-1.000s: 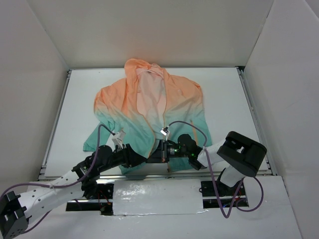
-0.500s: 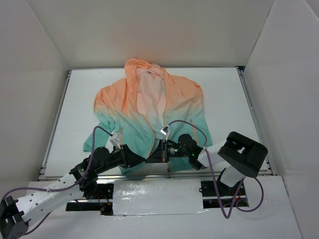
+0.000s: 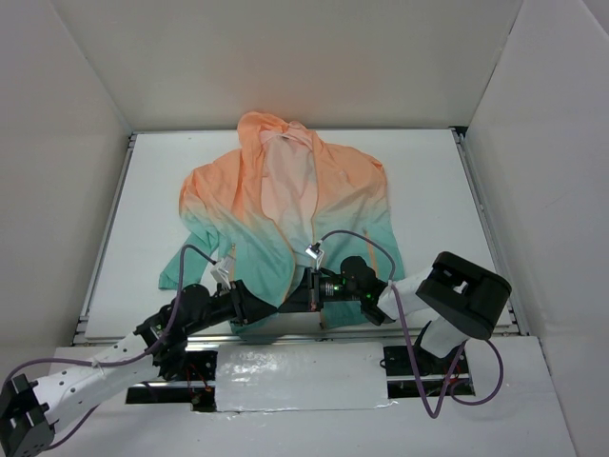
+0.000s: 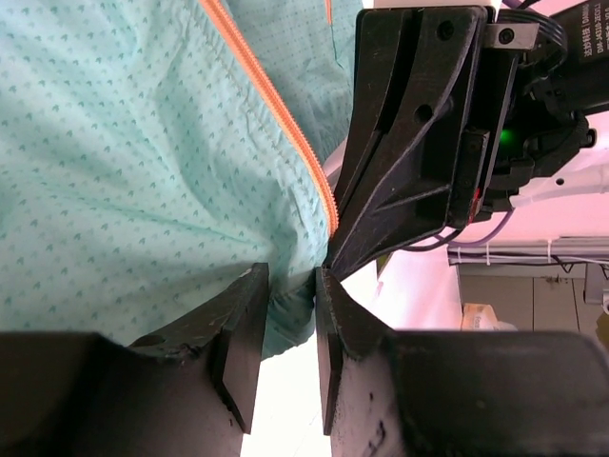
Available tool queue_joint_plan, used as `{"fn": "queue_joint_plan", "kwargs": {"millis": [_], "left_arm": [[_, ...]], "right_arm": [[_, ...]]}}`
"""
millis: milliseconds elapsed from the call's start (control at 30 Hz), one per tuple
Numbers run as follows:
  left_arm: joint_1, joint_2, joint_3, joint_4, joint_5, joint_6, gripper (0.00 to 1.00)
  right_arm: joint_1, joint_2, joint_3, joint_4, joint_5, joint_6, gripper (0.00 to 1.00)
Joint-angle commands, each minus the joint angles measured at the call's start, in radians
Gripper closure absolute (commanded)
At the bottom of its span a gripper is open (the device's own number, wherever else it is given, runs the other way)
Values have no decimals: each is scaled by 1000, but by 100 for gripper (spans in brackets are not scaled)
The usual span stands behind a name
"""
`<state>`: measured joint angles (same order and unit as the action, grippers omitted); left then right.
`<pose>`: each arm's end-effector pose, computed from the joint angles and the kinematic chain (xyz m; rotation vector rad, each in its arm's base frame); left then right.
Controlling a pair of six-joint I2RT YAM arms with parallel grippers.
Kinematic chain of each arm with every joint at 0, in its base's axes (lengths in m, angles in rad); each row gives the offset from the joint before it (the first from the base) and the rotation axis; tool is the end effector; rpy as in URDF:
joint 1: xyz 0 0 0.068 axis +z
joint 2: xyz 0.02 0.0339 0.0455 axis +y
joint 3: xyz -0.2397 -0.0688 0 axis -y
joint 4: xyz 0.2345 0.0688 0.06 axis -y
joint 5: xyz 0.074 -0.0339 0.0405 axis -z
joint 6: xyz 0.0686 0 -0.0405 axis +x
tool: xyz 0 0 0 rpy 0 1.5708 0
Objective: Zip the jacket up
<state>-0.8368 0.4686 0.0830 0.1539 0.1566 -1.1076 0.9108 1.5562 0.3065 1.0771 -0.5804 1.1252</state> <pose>0.1153 -0.1438 0.1566 -0.1526 2.0755 -1.4500 0.1400 0.2418 0.1270 -0.3027 2.1669 1.8512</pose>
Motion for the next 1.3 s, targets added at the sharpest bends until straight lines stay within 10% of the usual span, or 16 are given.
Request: {"fn": "queue_joint_plan", "kwargs": {"millis": [0, 200, 333, 433, 533, 633, 967, 1133, 1267], "left_arm": [[-4, -4, -17, 76, 43, -18, 61], [-4, 34, -25, 116, 55, -18, 69], [-4, 64, -11, 116, 40, -11, 100], [-4, 81, 0, 118, 24, 2, 100], [-4, 70, 1, 101, -2, 5, 100], [-4, 51, 11, 56, -25, 14, 100], [-1, 15, -9, 78, -25, 3, 100], [-1, 56, 0, 141, -19, -12, 100], [-1, 90, 29, 154, -29, -8, 100]], "right_arm": [[-1, -7, 17, 84, -2, -8, 100], [-3, -1, 26, 87, -10, -7, 100], [-3, -1, 23, 89, -16, -8, 98], [-1, -7, 16, 90, -16, -8, 66], [-10, -42, -7, 54, 3, -10, 1], [-24, -140, -30, -92, 49, -48, 0], [-23, -414, 313, -1476, 558, -372, 5], [16, -390, 339, -1615, 626, -352, 41], [114, -361, 378, -1719, 717, -312, 48]]}}
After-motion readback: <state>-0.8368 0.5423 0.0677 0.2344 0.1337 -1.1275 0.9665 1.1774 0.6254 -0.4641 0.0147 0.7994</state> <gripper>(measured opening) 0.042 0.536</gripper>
